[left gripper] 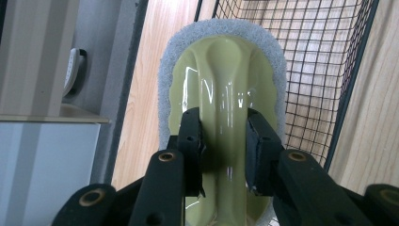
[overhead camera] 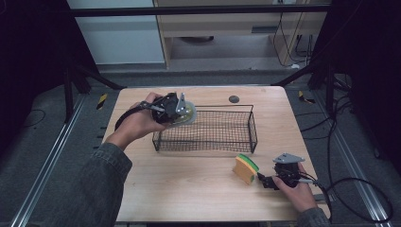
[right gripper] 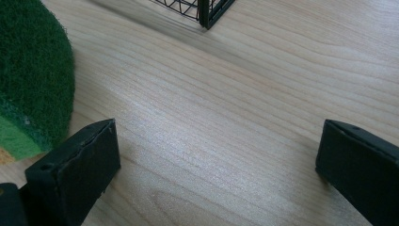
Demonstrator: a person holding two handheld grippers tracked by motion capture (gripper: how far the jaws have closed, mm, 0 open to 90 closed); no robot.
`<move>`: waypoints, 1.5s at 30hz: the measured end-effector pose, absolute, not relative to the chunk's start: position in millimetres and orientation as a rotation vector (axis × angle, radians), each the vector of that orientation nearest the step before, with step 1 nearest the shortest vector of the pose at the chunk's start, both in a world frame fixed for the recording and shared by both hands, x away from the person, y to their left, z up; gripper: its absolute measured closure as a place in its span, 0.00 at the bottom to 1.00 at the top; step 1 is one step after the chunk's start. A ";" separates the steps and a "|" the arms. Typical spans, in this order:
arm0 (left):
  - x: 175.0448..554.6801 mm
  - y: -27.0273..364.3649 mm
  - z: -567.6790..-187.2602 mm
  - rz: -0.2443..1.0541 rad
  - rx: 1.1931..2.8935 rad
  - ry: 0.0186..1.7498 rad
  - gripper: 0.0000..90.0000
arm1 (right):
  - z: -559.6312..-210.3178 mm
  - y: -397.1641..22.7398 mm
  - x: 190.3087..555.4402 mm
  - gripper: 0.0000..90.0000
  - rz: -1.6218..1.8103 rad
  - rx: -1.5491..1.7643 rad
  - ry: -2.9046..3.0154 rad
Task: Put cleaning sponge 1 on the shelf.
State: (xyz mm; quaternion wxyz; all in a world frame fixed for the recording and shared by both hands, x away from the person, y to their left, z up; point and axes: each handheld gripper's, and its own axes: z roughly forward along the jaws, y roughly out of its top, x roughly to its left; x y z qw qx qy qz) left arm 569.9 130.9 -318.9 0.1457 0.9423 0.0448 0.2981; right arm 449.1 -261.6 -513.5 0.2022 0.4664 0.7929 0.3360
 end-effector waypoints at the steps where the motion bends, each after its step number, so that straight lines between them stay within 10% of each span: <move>1: 570.0 131.0 -319.4 0.859 2.715 0.128 0.79 | -513.5 -261.7 449.2 0.01 0.936 1.300 2.215; 45: 588.4 142.0 -361.9 0.765 2.755 0.136 0.79 | -513.7 -261.8 449.5 0.01 0.938 1.296 2.215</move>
